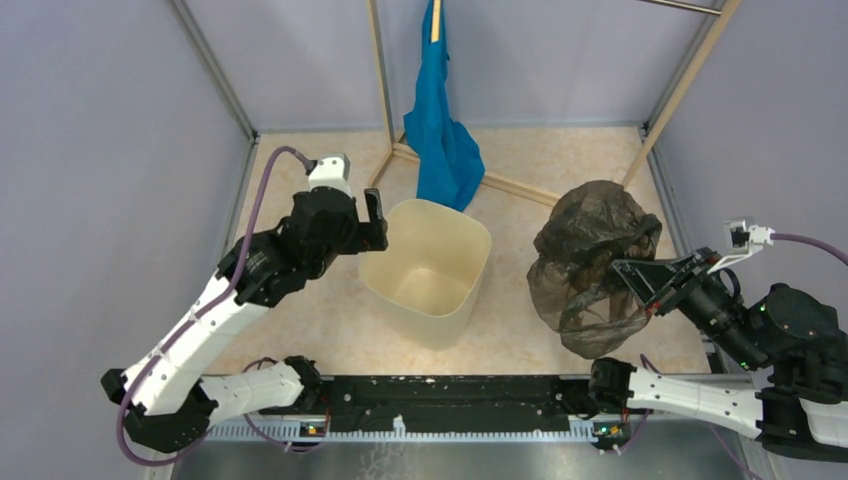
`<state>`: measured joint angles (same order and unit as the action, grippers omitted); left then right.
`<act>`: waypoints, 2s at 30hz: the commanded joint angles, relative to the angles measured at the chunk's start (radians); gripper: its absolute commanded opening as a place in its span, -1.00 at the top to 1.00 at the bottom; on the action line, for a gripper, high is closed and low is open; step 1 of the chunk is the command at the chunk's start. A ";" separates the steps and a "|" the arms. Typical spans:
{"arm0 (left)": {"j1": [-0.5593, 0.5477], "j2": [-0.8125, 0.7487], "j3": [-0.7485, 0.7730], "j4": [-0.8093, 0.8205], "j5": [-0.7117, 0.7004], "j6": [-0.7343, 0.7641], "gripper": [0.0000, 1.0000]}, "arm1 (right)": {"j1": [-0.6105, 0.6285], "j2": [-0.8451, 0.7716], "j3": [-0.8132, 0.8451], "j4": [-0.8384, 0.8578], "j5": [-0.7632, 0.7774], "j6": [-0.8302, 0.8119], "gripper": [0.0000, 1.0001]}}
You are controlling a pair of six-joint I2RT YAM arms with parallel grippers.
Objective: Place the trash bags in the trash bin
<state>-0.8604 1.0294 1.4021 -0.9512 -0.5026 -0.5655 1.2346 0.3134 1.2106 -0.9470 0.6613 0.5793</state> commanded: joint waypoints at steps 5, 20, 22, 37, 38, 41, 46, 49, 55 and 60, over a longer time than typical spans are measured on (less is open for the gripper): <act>0.121 0.040 -0.132 0.022 0.050 0.065 -0.66 | 0.000 -0.009 -0.013 0.028 -0.009 0.009 1.00; 0.095 0.055 -0.180 0.071 0.189 -0.095 0.77 | 0.000 0.019 -0.019 0.116 -0.048 -0.018 1.00; 0.049 0.074 -0.168 0.077 0.170 -0.145 0.87 | 0.000 0.031 -0.017 0.139 -0.058 -0.017 1.00; -0.233 0.203 -0.138 0.169 0.019 -0.462 1.00 | 0.000 0.225 0.179 0.366 -0.121 0.005 1.00; -0.247 0.205 -0.141 0.170 0.000 -0.483 1.00 | 0.000 0.236 0.180 0.391 -0.137 0.010 1.00; -0.280 0.204 -0.140 0.160 -0.071 -0.540 1.00 | 0.000 0.282 0.198 0.438 -0.176 0.015 1.00; -0.299 0.203 -0.132 0.148 -0.139 -0.579 1.00 | 0.000 0.351 0.205 0.489 -0.198 0.051 1.00; -0.305 0.208 -0.130 0.141 -0.143 -0.593 1.00 | 0.000 0.392 0.187 0.503 -0.188 0.108 1.00; -0.328 0.198 -0.125 0.141 -0.130 -0.587 0.81 | 0.001 0.427 0.118 0.460 -0.092 0.249 1.00; -0.342 0.145 -0.155 0.151 -0.135 -0.592 0.51 | 0.000 0.379 0.030 0.411 0.023 0.294 1.00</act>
<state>-1.1877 1.2362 1.2579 -0.8459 -0.6262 -1.1267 1.2346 0.7391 1.2919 -0.5091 0.5724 0.8001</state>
